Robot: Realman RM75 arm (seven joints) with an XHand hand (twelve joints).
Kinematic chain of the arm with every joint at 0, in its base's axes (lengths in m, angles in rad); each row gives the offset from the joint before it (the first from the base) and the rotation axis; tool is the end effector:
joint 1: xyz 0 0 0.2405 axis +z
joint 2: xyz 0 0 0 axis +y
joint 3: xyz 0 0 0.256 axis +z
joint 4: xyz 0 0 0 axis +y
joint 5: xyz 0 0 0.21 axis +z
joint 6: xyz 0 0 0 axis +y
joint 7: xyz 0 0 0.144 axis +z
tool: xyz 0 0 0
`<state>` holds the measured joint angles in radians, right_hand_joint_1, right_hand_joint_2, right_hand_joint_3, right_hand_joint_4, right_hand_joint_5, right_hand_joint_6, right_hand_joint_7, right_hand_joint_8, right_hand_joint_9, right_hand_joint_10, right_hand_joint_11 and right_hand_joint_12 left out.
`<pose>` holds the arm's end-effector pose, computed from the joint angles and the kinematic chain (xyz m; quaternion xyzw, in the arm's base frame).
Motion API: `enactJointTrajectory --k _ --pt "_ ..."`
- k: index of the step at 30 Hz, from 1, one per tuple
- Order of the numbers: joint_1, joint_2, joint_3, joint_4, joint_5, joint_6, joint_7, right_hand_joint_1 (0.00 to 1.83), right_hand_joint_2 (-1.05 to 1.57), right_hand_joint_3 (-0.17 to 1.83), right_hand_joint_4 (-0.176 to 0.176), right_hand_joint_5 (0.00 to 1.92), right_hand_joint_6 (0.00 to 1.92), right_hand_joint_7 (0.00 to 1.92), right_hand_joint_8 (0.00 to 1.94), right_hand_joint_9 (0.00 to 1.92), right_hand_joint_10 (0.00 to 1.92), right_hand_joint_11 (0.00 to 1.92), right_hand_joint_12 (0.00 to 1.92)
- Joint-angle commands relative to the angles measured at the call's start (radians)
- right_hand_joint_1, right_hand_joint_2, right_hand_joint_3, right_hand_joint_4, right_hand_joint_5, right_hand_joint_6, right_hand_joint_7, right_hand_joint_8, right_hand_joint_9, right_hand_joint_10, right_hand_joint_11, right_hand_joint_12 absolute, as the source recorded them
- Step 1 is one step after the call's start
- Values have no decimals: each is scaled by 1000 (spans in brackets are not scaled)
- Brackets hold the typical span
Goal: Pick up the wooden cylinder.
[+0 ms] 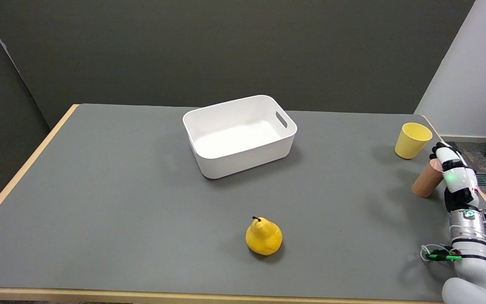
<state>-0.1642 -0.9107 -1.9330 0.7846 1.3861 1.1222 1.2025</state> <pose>-0.3488 -0.1865 0.5410 0.3580 -0.2138 0.6078 0.6758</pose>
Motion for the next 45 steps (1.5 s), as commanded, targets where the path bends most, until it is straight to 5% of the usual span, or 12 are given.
enactJointTrajectory --k 1,13,26,45 --pt "24 -3 -15 -19 -33 -41 12 256 704 939 -142 215 475 267 445 196 819 13 1213" --pt "29 -3 -13 -32 -33 -41 12 268 700 941 -133 225 483 269 442 197 816 14 1209" --pt "30 -3 -4 -41 -32 -43 12 563 734 960 -128 234 497 275 439 206 815 14 1209" --pt "30 -3 -3 -61 -33 -43 13 864 805 975 -123 369 770 371 489 302 860 84 1287"
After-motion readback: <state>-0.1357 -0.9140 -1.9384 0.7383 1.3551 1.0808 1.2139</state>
